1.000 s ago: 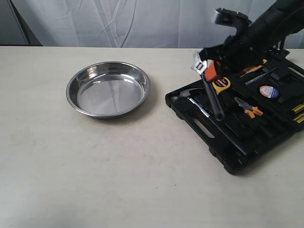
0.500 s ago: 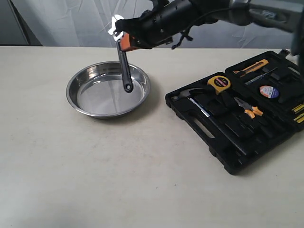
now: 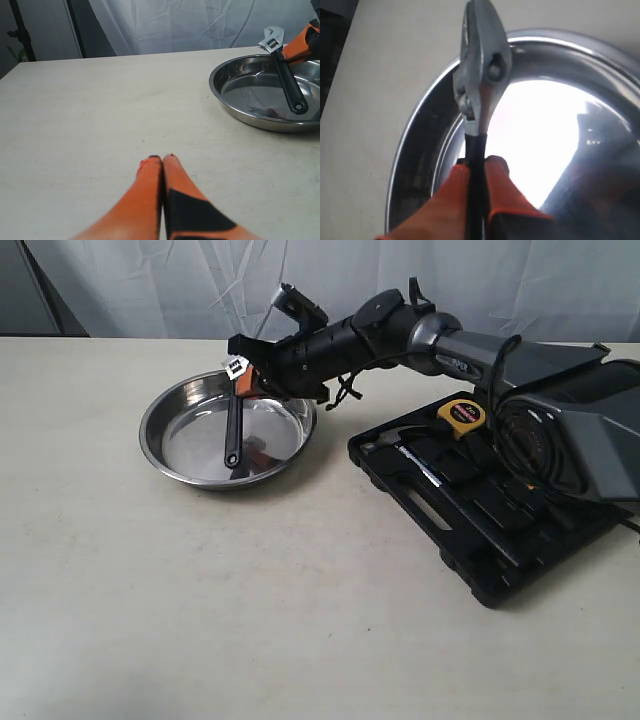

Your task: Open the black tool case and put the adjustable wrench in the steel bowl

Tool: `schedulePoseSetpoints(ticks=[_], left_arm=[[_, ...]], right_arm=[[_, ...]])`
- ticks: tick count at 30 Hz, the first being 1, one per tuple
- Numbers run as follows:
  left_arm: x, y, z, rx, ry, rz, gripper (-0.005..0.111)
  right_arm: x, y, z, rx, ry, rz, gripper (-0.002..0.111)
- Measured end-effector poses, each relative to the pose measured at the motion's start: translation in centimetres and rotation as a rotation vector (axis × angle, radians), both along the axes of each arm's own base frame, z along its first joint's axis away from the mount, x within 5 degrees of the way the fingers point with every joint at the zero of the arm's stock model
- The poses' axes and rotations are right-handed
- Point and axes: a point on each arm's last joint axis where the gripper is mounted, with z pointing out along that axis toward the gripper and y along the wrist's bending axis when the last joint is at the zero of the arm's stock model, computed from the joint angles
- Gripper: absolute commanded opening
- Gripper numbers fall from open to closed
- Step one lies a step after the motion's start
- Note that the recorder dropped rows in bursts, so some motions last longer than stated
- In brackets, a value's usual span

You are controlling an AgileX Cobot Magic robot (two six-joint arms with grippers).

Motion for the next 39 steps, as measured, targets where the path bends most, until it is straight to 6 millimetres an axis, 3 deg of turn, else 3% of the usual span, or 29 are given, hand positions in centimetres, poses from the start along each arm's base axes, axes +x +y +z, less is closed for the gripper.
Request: schedulePoseSetpoints(ticks=[3, 8, 15, 18, 26, 28, 30, 33, 39], left_arm=[[0.0, 0.0, 0.0, 0.000, 0.000, 0.000, 0.000], [0.0, 0.0, 0.0, 0.000, 0.000, 0.000, 0.000], [0.0, 0.0, 0.0, 0.000, 0.000, 0.000, 0.000], [0.0, 0.0, 0.0, 0.000, 0.000, 0.000, 0.000], [0.0, 0.0, 0.0, 0.000, 0.000, 0.000, 0.000], [0.0, 0.0, 0.0, 0.000, 0.000, 0.000, 0.000], [0.0, 0.0, 0.0, 0.000, 0.000, 0.000, 0.000], [0.0, 0.0, 0.0, 0.000, 0.000, 0.000, 0.000], [0.0, 0.0, 0.0, 0.000, 0.000, 0.000, 0.000]], right_arm=[[-0.1, 0.0, -1.1, 0.004, 0.031, 0.001, -0.001], [-0.2, 0.1, -1.2, 0.007, 0.066, -0.009, 0.002], [-0.4, -0.3, -1.6, -0.062, 0.084, 0.010, 0.041], [-0.3, -0.3, -1.6, -0.060, 0.087, 0.001, 0.045], [-0.4, -0.3, -0.7, -0.010, 0.116, 0.005, 0.045], [-0.4, -0.6, 0.5, 0.004, 0.113, 0.015, 0.042], [-0.5, -1.1, 2.2, 0.018, 0.107, 0.040, 0.030], [-0.9, -2.1, 5.1, -0.007, 0.080, 0.107, -0.001], [-2.9, -4.6, 10.5, -0.296, -0.062, 0.273, 0.000]])
